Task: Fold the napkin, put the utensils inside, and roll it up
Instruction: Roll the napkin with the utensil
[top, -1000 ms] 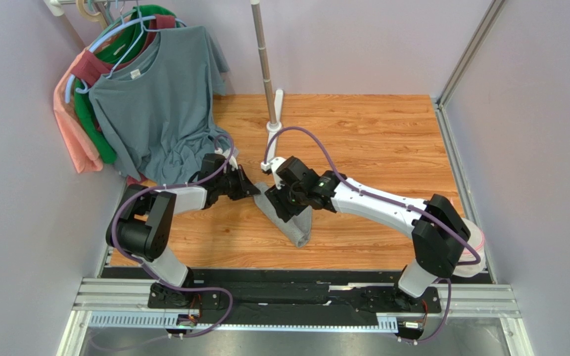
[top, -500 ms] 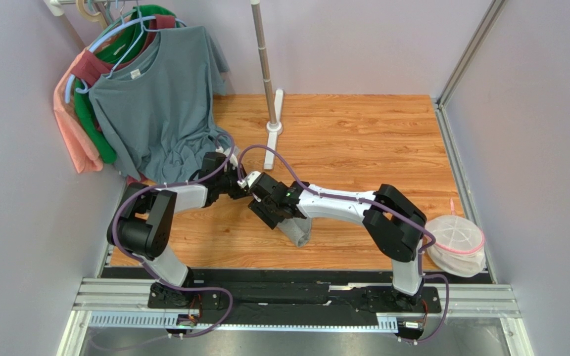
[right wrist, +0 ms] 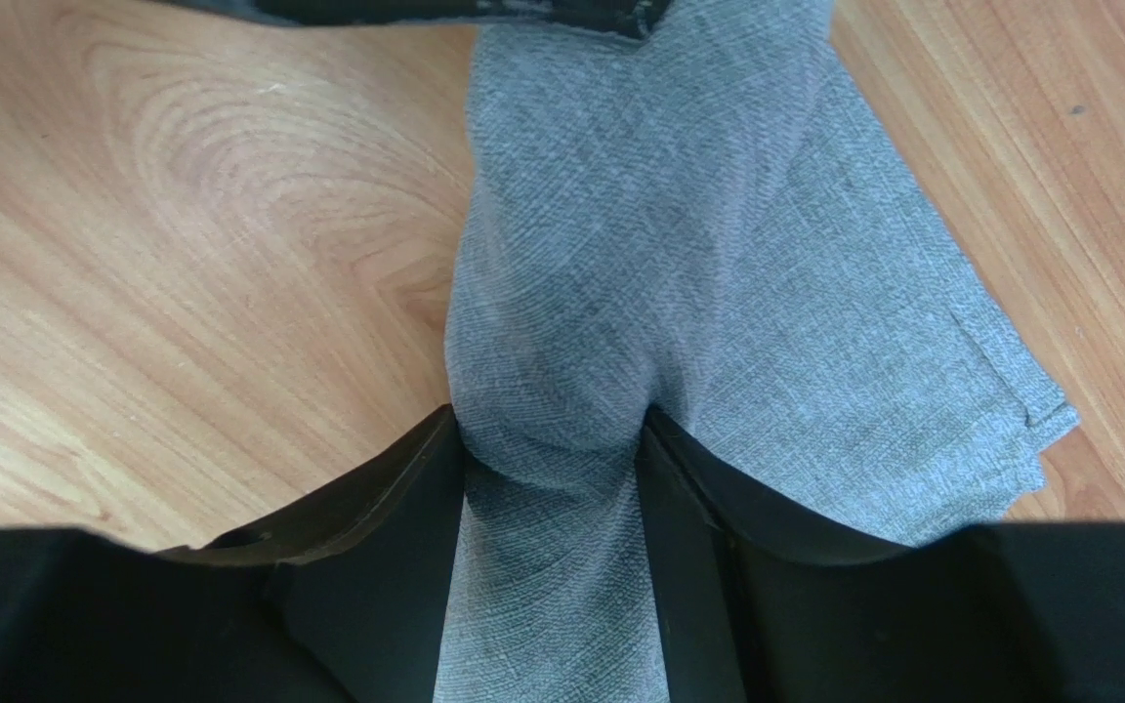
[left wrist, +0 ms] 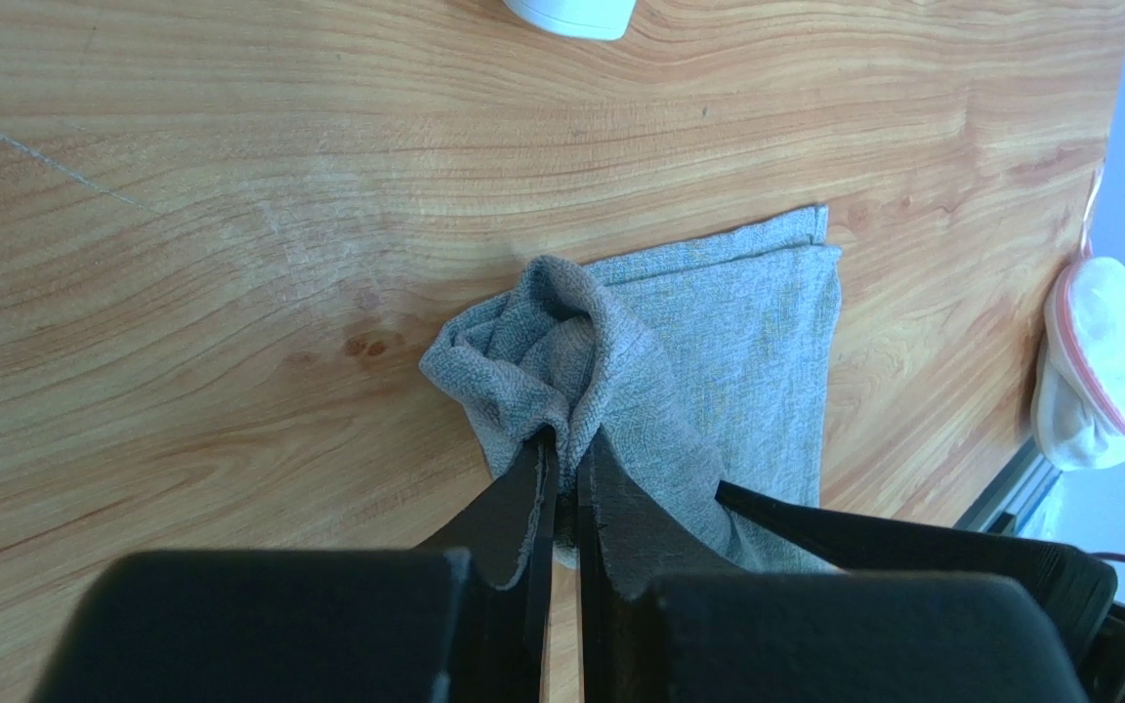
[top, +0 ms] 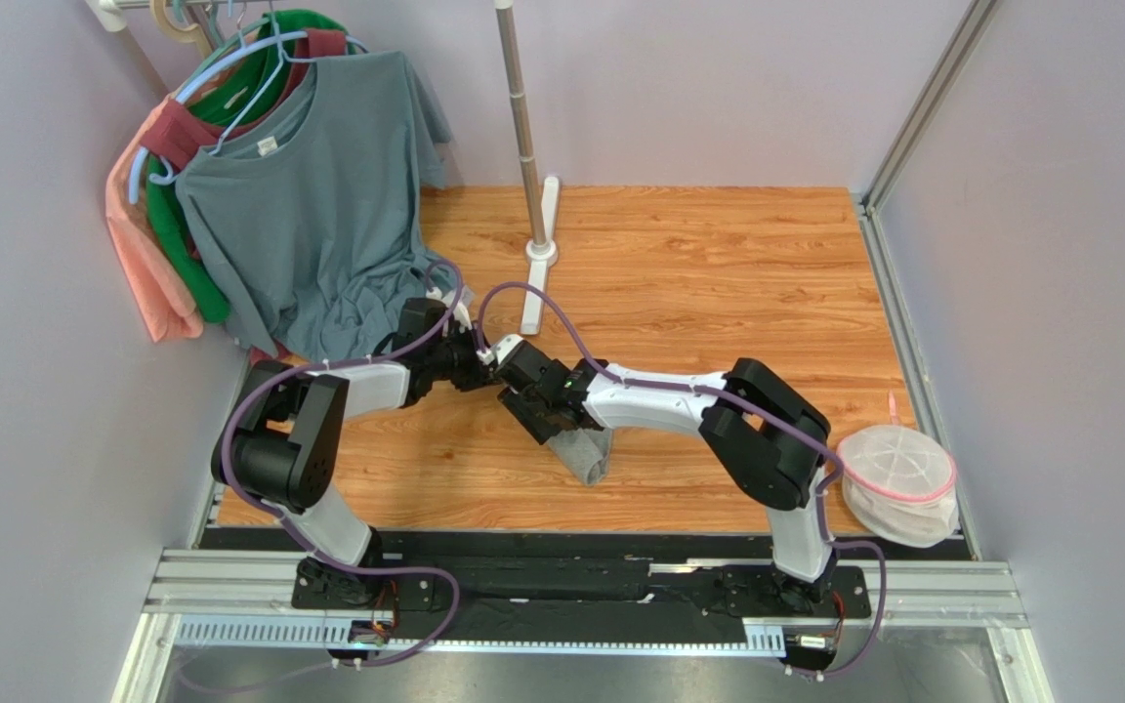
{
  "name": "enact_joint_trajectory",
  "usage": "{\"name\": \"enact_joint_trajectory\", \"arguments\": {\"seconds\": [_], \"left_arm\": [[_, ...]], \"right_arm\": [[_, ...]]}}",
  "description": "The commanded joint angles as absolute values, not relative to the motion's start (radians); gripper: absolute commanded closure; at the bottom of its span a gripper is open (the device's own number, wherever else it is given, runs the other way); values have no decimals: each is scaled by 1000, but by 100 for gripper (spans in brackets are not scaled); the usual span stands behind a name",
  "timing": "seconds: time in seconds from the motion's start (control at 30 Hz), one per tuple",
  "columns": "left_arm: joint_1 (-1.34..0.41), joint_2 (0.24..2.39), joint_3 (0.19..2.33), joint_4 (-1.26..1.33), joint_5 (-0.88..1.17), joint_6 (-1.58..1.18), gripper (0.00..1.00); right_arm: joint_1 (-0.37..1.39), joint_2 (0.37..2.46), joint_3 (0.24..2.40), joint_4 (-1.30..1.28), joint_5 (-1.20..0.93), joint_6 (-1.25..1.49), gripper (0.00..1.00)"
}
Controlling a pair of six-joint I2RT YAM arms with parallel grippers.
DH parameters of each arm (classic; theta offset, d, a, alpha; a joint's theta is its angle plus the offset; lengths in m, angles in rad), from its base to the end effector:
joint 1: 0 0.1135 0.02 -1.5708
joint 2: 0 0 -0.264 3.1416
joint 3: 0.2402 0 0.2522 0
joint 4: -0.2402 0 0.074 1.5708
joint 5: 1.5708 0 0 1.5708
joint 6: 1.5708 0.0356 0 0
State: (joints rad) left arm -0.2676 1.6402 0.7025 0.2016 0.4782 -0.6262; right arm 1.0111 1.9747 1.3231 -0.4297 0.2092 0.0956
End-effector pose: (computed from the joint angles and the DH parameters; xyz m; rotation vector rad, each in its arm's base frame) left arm 0.2945 -0.0977 0.1440 -0.1730 2.4116 -0.9891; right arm 0.2219 0.3402 0.1594 -1.0945 2.3769 0.1097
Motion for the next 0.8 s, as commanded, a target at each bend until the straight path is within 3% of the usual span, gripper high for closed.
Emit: {"name": "enact_joint_trajectory", "arguments": {"seconds": [0.0, 0.03, 0.13, 0.17, 0.27, 0.43, 0.77], "left_arm": [[-264, 1605, 724, 204, 488, -614, 92], [-264, 1598, 724, 203, 486, -614, 89], [-264, 1557, 724, 167, 453, -612, 67], [-264, 1545, 724, 155, 428, -611, 53], [-264, 1482, 721, 114, 376, -609, 41], [-264, 1367, 689, 60, 279, -597, 33], [-264, 1373, 631, 81, 334, -594, 32]], "right_arm": [[979, 2019, 1238, -396, 141, 173, 60], [974, 2016, 1208, -390, 127, 189, 70], [950, 1985, 1151, -339, 36, 209, 81], [934, 1976, 1113, -325, -28, 215, 82], [904, 1945, 1054, -267, -121, 229, 85], [864, 1937, 1023, -233, -274, 207, 86], [789, 2006, 1077, -248, -552, 178, 86]]}}
